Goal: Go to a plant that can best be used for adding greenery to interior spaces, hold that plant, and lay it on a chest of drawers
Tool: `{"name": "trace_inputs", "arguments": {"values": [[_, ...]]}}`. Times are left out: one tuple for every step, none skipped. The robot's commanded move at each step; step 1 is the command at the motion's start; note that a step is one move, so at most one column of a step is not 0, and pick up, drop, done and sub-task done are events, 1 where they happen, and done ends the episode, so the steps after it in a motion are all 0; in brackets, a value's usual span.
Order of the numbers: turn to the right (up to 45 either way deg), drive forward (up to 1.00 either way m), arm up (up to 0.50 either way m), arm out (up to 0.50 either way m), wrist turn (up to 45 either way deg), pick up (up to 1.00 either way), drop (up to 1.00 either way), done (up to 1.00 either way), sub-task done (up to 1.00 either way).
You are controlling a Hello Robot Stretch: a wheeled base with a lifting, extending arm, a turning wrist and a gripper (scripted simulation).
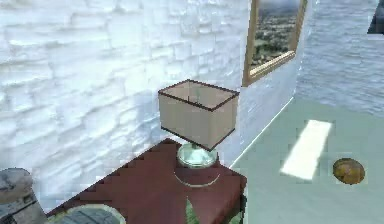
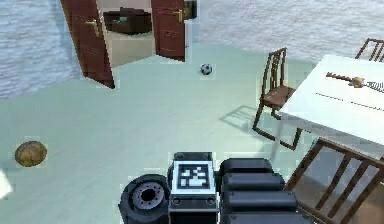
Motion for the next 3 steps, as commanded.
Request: {"name": "trace_inputs", "arguments": {"values": [[-45.0,0.0,0.0,0.0,0.0,0.0,0.0,0.0,0.0],[-45.0,0.0,0.0,0.0,0.0,0.0,0.0,0.0,0.0],[-27.0,0.0,0.0,0.0,0.0,0.0,0.0,0.0,0.0]]}}
